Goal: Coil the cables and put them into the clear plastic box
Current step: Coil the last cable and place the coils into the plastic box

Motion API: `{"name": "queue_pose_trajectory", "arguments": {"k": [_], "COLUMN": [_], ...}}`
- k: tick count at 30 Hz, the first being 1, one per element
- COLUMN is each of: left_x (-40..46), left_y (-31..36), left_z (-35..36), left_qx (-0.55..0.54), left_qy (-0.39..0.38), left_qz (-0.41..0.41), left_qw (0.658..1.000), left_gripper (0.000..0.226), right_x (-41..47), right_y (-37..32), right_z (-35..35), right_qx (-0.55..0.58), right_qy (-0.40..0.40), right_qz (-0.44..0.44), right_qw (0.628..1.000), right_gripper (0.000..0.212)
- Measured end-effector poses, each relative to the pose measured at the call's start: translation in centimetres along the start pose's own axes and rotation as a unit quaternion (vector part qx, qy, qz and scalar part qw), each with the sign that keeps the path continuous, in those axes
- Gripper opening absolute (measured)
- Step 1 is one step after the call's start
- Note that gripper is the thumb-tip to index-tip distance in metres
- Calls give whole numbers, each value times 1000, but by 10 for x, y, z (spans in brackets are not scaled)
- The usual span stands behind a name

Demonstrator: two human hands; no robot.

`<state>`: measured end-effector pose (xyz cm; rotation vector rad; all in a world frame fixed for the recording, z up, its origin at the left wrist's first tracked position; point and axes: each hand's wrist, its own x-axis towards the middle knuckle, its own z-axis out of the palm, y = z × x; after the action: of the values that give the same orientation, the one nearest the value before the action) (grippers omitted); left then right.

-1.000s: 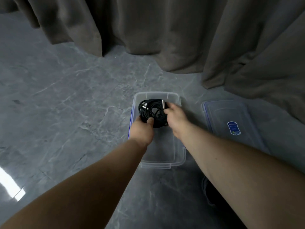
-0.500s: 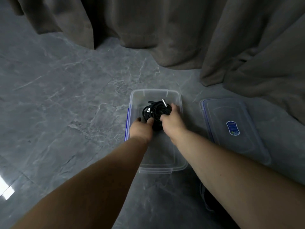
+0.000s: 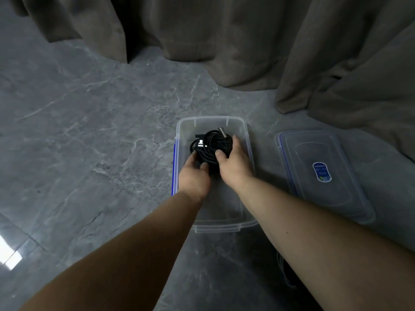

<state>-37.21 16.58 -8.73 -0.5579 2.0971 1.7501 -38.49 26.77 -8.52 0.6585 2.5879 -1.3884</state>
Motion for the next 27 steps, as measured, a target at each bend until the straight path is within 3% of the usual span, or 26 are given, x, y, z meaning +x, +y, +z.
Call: {"name": "queue_pose_trajectory", "arguments": {"k": [6,14,21,27], "left_x": [-6,-2,-4,-24], "left_y": [2,4,12,21], "left_z": [-3,-7,-11,-11], "left_qx": [1,-8,-8,-6], "left_qy": [-42,-43,-42,-58], "left_qz": [49,72,65,93], "left_qw": [998,996,997,994], "left_gripper": [59,53,49,51], "right_x": [5,1,-5,-30], "right_y": [-1,-3,-5,-18], "right_z": [2,4,2,-10], "right_qx": [52,80,18,37], "right_qy": [-18,-66,-28,-3], "right_qz": [23,12,-5,-62], "right_qw": [998,995,999,997], "right_gripper": [67,76,77,68]}}
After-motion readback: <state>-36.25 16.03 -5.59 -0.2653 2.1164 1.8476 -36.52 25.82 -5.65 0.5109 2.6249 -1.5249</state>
